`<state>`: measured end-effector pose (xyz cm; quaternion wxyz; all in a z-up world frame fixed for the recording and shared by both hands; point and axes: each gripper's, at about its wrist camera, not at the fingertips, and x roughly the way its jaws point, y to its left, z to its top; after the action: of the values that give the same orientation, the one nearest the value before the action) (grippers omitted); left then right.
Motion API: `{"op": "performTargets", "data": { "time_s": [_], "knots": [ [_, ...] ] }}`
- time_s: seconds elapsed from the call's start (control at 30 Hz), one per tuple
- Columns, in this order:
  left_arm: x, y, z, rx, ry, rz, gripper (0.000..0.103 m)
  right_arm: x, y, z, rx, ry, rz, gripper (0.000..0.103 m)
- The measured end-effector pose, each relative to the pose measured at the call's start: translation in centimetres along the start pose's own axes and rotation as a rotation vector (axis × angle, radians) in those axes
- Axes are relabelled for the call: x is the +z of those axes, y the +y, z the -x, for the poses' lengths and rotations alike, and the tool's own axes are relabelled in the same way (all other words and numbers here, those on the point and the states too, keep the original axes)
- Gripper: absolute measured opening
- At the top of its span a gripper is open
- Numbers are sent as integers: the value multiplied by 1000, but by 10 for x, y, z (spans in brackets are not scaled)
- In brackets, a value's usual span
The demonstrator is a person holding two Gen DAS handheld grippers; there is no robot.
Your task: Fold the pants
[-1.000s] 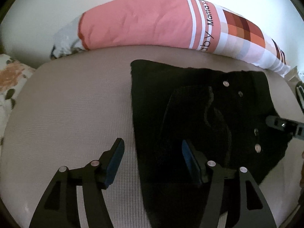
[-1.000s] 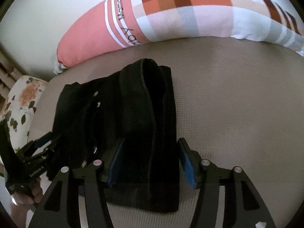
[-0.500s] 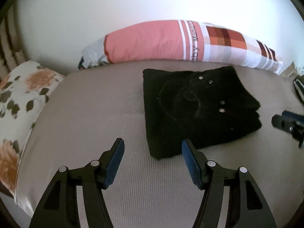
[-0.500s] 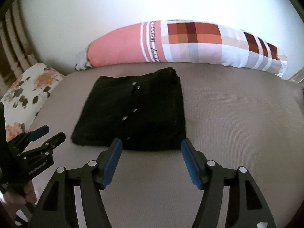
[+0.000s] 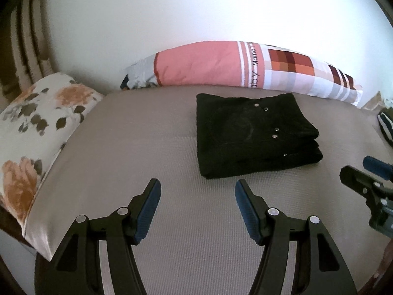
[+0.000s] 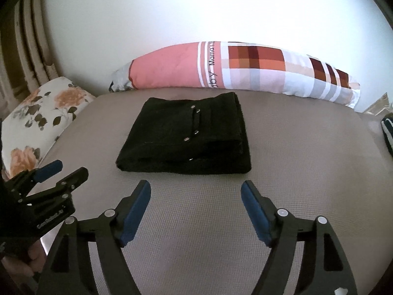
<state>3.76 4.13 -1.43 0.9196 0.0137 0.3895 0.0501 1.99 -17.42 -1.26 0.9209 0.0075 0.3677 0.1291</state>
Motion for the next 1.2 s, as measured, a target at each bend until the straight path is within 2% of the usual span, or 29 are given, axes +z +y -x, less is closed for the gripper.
{"op": "performTargets", "data": {
  "time_s": [0.13,0.5,1.2],
  "knots": [
    [-6,2,-1,5,17,17,64,-5,3,1,-13,-3,-4,75],
    [-11,2,0,54,-2,12,64,-12,13,0,-24,-19,29,78],
    [-20,-2,-6,62,16,4,64,-21,10,-7,-76,-3,18,78]
  ]
}}
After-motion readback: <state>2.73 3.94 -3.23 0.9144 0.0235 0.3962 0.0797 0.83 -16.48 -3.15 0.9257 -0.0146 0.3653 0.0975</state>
